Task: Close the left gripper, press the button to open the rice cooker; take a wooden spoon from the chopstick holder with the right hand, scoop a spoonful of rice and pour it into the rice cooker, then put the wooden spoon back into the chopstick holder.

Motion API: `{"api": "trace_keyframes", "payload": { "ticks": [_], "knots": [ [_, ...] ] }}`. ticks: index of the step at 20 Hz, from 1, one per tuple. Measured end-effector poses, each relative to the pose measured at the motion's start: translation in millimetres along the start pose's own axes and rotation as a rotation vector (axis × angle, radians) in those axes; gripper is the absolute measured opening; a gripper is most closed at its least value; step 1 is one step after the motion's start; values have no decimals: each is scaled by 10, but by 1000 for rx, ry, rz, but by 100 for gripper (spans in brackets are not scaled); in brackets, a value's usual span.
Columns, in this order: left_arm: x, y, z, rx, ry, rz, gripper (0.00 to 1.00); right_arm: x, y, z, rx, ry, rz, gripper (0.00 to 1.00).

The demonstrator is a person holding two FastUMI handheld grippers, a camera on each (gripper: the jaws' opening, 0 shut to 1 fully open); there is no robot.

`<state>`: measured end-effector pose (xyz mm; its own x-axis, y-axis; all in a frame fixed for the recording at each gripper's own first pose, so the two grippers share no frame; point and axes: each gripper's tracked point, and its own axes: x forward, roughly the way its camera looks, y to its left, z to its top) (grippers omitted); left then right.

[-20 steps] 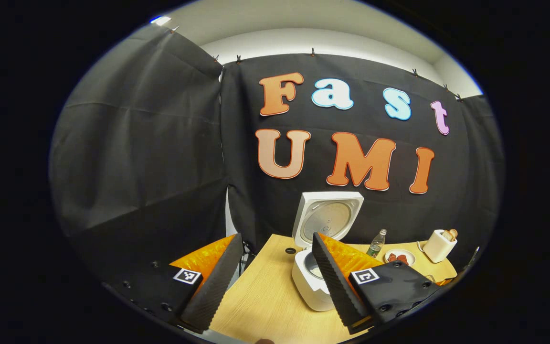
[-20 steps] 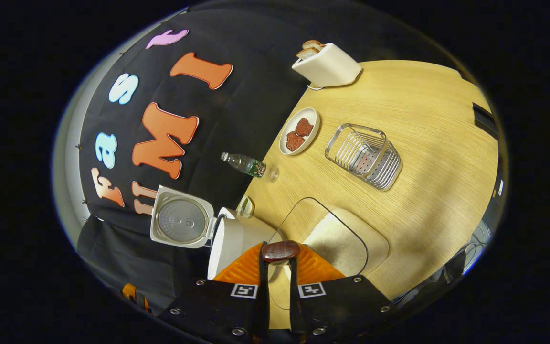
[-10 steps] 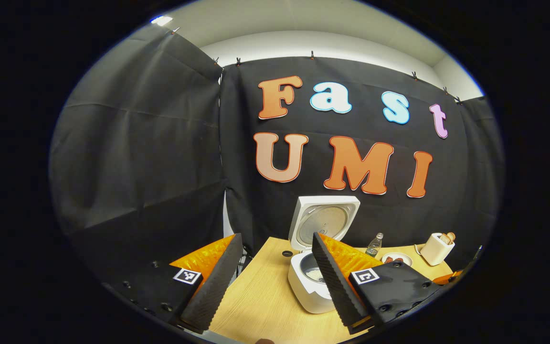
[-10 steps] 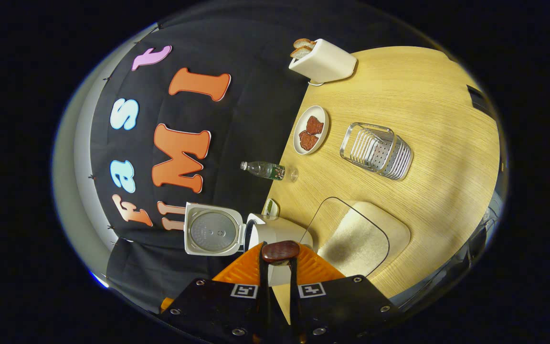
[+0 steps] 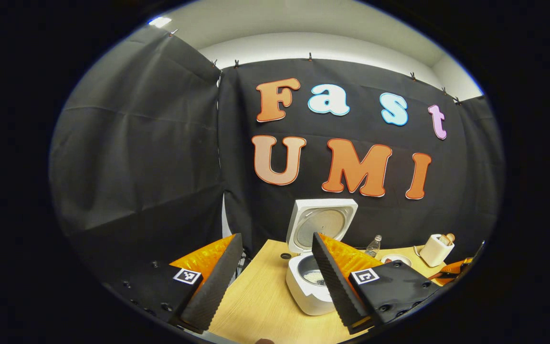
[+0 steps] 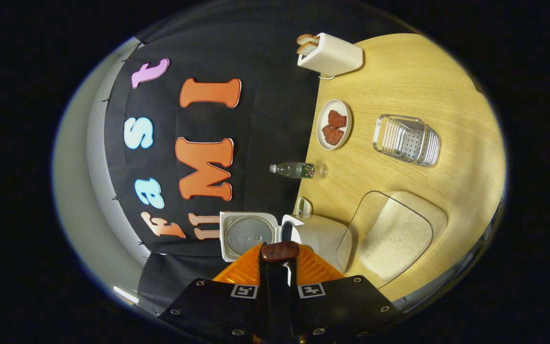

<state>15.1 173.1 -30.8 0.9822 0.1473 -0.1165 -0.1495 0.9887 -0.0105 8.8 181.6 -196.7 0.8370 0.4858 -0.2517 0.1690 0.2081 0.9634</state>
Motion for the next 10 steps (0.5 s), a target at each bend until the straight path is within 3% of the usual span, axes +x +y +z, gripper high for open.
{"api": "trace_keyframes", "payload": {
  "ticks": [10],
  "knots": [
    [59, 40, -21, 7, 6, 1, 97, 591, 840, -178, -40, 56, 125, 16]
  ]
}}
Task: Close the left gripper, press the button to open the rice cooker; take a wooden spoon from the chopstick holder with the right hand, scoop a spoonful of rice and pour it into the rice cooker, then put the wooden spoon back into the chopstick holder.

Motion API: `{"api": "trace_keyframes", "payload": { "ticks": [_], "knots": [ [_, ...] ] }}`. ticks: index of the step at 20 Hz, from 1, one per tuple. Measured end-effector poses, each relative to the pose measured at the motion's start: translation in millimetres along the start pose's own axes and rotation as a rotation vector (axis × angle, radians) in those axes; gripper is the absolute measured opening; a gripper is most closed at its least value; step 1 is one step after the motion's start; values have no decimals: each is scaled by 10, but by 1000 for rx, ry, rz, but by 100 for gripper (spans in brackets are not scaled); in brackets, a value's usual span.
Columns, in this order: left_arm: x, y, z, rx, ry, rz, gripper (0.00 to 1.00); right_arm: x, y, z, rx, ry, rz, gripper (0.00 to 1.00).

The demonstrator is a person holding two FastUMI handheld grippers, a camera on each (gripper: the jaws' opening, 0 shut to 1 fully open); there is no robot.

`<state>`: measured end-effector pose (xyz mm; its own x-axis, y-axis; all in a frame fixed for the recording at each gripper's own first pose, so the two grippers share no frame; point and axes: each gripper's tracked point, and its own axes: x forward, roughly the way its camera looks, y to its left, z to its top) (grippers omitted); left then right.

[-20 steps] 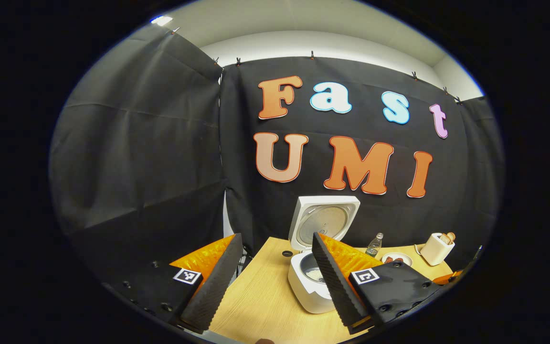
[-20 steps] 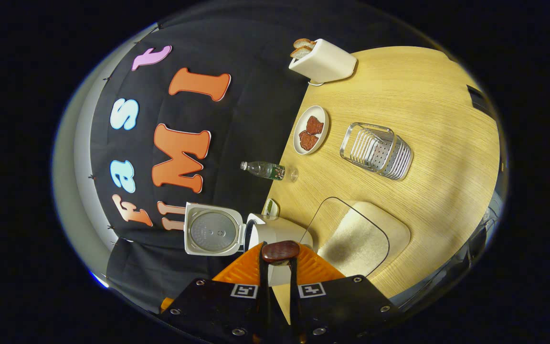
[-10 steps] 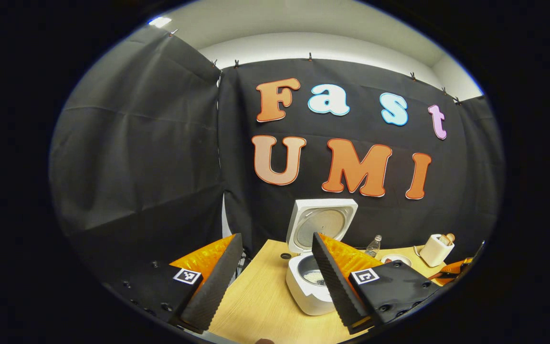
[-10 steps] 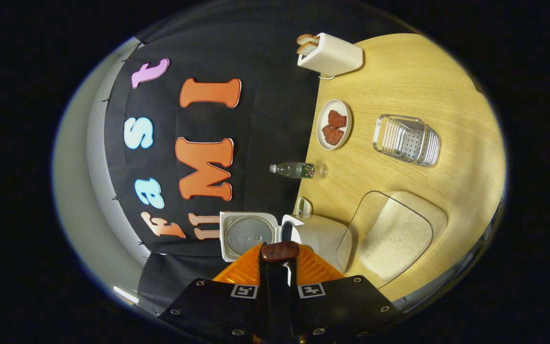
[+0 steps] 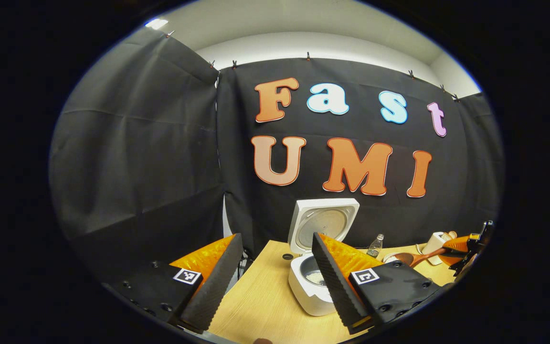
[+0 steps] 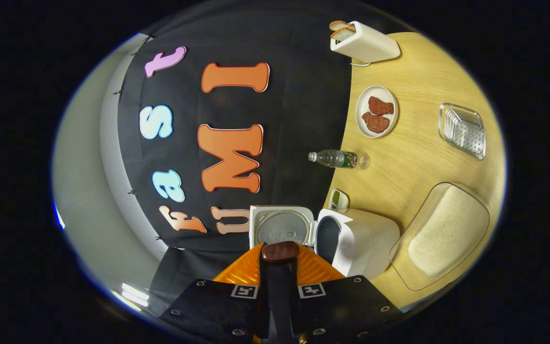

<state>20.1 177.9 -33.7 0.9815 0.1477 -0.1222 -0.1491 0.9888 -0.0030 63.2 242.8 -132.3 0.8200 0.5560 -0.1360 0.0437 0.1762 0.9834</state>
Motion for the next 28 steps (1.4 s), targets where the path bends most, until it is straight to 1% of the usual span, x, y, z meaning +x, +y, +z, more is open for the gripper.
{"api": "trace_keyframes", "payload": {
  "ticks": [1, 4, 6, 9, 10, 12, 16, 20, 24, 25, 28],
  "knots": [
    [8, 5, -9, -7, 3, 0, 99, 93, 76, -18, -8, 3, 6, 16],
    [14, 4, -97, -21, 25, -15, 99, 394, 262, -52, -69, 6, 16, 17],
    [53, 23, -148, -22, 36, -10, 97, 587, 331, -69, -115, 1, 11, 16],
    [92, 22, -255, -39, 55, -7, 97, 859, 349, -93, -193, -4, -9, 16],
    [99, 21, -285, -45, 59, -9, 99, 931, 356, -118, -230, -4, -14, 16],
    [110, 24, -321, -42, 65, -10, 97, 1056, 385, -116, -301, -15, -22, 17],
    [100, 70, -336, -10, 53, 3, 97, 1210, 450, -118, -412, -29, -31, 17],
    [171, 58, -346, -19, 48, -9, 97, 1294, 470, -112, -512, -47, -51, 16],
    [208, 106, -347, 0, 47, -2, 97, 1344, 470, -153, -561, -42, -56, 16],
    [216, 106, -352, 4, 47, -2, 99, 1355, 460, -162, -568, -40, -56, 16],
    [227, 99, -355, 2, 45, -9, 97, 1365, 496, -220, -602, -35, -42, 16]
  ]
}}
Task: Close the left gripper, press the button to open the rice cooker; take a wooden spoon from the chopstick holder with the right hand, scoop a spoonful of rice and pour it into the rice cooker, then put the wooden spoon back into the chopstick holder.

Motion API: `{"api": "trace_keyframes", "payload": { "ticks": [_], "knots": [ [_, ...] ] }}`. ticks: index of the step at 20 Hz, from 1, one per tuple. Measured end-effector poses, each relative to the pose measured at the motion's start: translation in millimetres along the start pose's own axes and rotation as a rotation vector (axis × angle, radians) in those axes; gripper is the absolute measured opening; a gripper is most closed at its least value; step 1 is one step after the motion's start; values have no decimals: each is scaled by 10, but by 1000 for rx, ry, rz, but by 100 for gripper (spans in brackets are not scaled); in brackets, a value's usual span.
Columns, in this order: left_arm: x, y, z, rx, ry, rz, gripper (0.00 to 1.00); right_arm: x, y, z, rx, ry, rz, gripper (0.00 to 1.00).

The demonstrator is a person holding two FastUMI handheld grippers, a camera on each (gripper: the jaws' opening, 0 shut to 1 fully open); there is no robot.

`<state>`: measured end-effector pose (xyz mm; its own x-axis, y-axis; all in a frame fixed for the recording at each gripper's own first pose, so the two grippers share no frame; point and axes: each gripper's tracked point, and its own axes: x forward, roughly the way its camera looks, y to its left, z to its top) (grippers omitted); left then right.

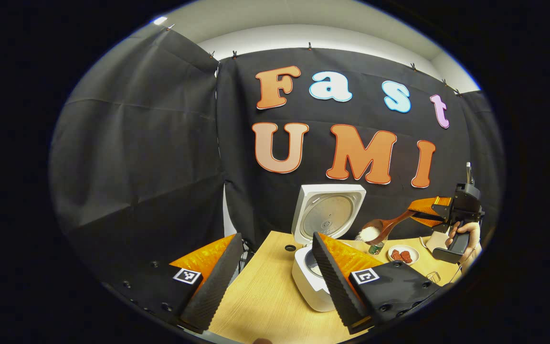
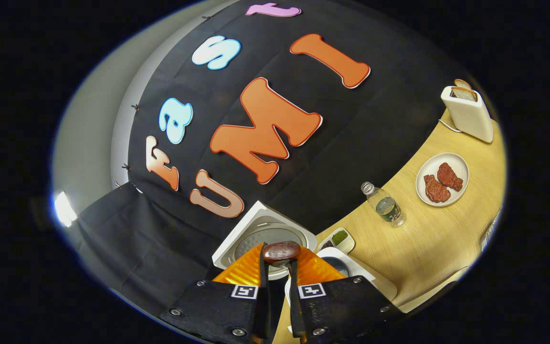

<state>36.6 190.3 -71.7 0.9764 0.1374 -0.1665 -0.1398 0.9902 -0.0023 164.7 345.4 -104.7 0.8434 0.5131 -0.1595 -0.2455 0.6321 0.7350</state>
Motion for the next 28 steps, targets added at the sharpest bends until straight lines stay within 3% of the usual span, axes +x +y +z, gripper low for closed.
{"api": "trace_keyframes", "payload": {
  "ticks": [17, 28],
  "knots": [
    [42, 49, -55, -6, 3, 2, 97, -6, 201, -85, -301, -23, 18, 16],
    [10, 33, -25, -13, -6, -8, 98, -100, 453, -185, -563, -46, 54, 16]
  ]
}}
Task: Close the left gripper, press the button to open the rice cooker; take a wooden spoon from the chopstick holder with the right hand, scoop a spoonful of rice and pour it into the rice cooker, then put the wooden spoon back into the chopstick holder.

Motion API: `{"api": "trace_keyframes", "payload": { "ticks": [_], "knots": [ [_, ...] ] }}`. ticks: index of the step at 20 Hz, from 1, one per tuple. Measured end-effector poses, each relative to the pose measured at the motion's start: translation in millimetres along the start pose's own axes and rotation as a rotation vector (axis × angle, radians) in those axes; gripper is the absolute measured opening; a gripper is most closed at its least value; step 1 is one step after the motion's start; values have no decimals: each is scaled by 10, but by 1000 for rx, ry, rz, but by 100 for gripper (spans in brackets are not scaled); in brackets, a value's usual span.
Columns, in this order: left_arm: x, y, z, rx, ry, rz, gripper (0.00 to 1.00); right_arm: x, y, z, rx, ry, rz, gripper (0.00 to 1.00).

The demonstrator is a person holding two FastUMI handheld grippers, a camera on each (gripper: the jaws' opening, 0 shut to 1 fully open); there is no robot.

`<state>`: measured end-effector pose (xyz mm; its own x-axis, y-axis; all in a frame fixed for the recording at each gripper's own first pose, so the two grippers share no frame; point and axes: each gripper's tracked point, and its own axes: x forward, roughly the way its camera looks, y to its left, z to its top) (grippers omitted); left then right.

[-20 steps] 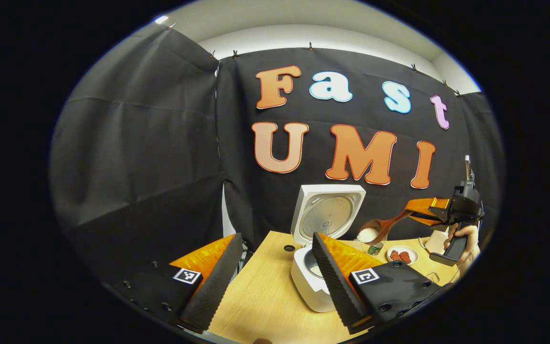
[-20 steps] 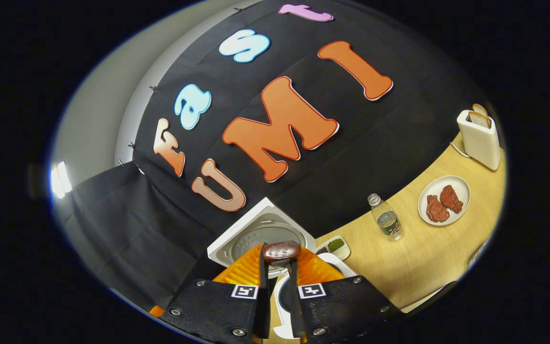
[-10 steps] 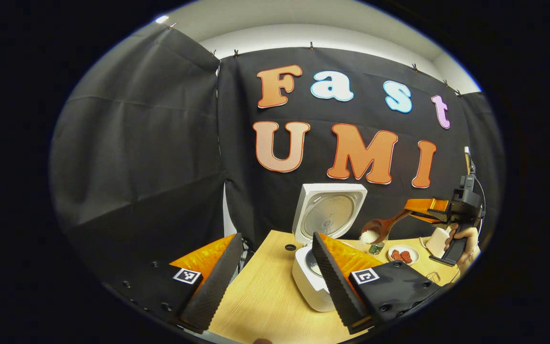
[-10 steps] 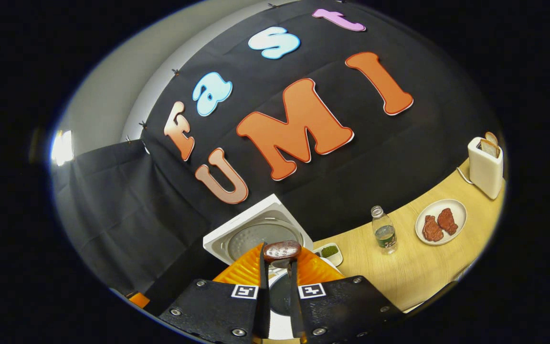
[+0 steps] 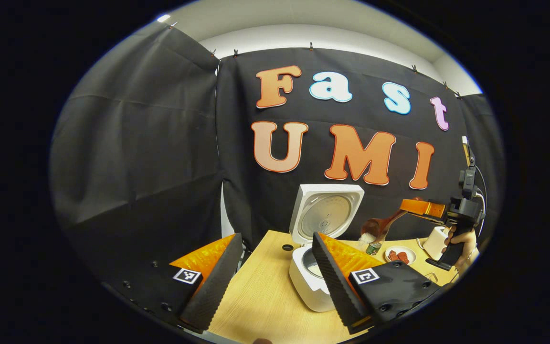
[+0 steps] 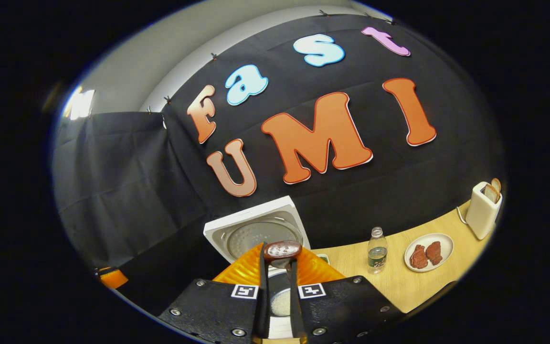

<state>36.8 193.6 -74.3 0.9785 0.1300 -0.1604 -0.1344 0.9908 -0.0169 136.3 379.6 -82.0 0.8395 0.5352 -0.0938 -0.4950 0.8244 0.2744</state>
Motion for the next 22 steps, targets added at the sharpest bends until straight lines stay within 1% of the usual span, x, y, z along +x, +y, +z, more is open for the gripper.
{"api": "trace_keyframes", "payload": {
  "ticks": [2, 4, 12, 14, 16, 18, 22],
  "knots": [
    [-10, 18, -13, -2, 1, 8, 97, -29, 46, 12, -43, -6, 11, 16],
    [-19, 43, -21, -9, 1, 17, 98, -44, 120, 16, -117, -5, 31, 16],
    [-78, 52, -40, -12, -3, 37, 97, -99, 381, -142, -378, -3, 105, 16],
    [-94, 35, -47, -12, -2, 38, 97, -98, 406, -176, -421, 0, 113, 16],
    [-112, 28, -45, -13, -4, 39, 97, -99, 412, -163, -412, -2, 120, 16],
    [-121, 22, -38, -13, -5, 41, 97, -107, 398, -167, -368, 3, 126, 17],
    [-157, 5, -16, -38, -11, 34, 99, -206, 309, -74, -308, 2, 98, 16]
  ]
}}
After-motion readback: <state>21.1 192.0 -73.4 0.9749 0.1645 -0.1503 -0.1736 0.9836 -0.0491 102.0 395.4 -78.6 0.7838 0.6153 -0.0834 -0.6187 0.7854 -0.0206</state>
